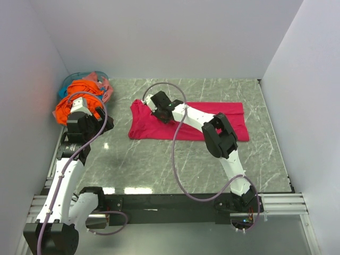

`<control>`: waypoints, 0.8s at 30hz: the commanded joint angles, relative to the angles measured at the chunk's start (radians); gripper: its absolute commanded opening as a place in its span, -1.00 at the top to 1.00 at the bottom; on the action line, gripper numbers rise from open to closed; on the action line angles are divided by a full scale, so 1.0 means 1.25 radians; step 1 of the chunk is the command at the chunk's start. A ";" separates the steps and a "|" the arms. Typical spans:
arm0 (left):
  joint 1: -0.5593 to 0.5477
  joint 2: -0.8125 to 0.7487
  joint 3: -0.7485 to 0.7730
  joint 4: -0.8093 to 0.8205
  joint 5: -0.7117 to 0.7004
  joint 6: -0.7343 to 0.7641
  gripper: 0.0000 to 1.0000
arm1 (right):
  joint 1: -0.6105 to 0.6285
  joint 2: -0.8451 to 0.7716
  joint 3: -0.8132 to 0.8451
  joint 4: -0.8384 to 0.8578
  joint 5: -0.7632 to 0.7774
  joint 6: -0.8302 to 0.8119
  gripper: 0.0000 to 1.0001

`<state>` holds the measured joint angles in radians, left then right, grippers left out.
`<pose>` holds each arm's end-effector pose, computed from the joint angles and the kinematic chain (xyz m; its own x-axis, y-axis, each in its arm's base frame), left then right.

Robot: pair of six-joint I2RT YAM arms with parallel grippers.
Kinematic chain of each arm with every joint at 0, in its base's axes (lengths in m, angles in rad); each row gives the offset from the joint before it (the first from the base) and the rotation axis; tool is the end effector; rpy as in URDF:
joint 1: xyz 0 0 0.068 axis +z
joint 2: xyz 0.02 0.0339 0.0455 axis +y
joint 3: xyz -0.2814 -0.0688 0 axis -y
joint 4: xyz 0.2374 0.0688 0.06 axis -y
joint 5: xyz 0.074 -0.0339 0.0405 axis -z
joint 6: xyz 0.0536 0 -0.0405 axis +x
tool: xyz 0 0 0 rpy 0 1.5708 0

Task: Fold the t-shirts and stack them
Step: Fold the tshirt

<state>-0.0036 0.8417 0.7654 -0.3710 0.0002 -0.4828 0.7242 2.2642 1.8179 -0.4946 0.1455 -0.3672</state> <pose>0.1889 -0.0007 0.3099 -0.3848 -0.4629 -0.7985 -0.1975 0.8864 -0.4187 0.3907 0.3352 0.1789 -0.3526 -0.7861 -0.5077 -0.7694 0.5523 -0.3208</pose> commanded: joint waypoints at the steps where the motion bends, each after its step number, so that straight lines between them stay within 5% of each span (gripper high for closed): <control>1: 0.000 -0.005 0.017 0.022 -0.006 0.016 -0.85 | -0.039 -0.070 -0.012 0.045 0.021 0.041 0.70; 5: 0.000 -0.005 0.016 0.023 -0.008 0.016 -0.85 | -0.076 -0.077 -0.028 0.056 0.028 0.070 0.62; 13: 0.000 0.002 0.016 0.024 -0.006 0.016 -0.85 | -0.130 -0.085 -0.033 0.030 -0.005 0.113 0.10; 24: 0.000 0.017 0.007 0.038 0.052 0.012 -0.85 | -0.150 -0.118 -0.004 -0.001 -0.155 0.096 0.08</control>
<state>-0.0036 0.8478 0.7654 -0.3656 0.0139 -0.4828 0.5484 2.1941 1.7794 -0.4709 0.0662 -0.2337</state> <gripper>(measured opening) 0.927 0.463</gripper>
